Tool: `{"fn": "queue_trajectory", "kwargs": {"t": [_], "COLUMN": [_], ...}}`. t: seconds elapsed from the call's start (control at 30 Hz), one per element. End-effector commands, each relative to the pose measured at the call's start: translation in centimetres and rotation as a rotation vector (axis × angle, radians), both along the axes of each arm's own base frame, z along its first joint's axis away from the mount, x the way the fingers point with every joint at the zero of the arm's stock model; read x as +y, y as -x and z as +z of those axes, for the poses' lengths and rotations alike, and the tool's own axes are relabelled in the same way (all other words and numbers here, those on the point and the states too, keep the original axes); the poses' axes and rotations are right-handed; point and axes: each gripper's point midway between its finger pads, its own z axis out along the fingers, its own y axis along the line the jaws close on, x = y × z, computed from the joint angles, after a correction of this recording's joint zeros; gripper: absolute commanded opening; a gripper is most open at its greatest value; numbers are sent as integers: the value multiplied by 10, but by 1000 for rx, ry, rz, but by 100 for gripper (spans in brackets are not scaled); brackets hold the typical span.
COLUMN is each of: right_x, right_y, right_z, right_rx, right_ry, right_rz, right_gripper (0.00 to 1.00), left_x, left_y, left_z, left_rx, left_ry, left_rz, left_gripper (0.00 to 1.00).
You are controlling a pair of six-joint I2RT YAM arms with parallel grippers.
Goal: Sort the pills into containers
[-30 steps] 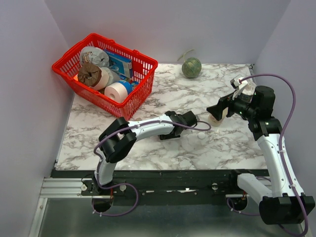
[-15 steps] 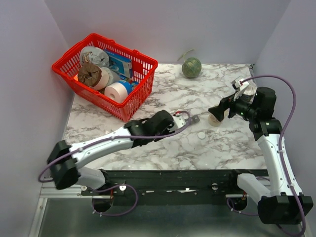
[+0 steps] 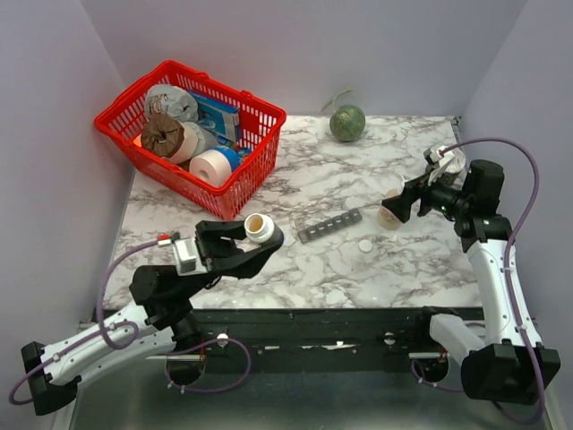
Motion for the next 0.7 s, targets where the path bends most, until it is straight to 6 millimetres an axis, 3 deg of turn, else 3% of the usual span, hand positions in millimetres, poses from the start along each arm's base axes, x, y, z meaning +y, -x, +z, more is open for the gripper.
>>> {"fn": "queue_trajectory", "kwargs": {"t": [0.0,0.07,0.2,0.23,0.3,0.33,0.4,0.47,0.5,0.67], "right_x": [1,1,1,1,1,1,1,0,1,1], "right_y": [-1,0,-1,-1,-1,-1,-1,0,0,2], "right_z": [-8,-9,-9,-10,-10,-10,-10,-8,-7,-7], "right_rx": [11,13,15,17,22,21,22,19,15,20], "right_ry": [-14,-15,-16,-17,-20,-20,-19,-19,-17,-19], "right_rz": [36,39,36,36,37,38,37,35,35,39], "right_gripper": [100,100,100,100,100,100,100,100,100,100], "left_x": [43,26,15,-1,-11,-19,-23,-29,-22,-28], "left_y": [58,48,35,20,1,-10,-39,-53,-70,-103], "left_z": [80,72,65,38,12,-19,-54,-95,-107,-193], "left_rx": [-157,-123,-110,-40,-31,35,91,174,208,316], "left_ry": [381,287,200,73,-59,-178,-306,-421,-446,-728], "left_rz": [-229,-207,-156,-126,-51,-35,23,-15,21,0], "left_gripper": [0,0,0,0,0,0,0,0,0,0]}}
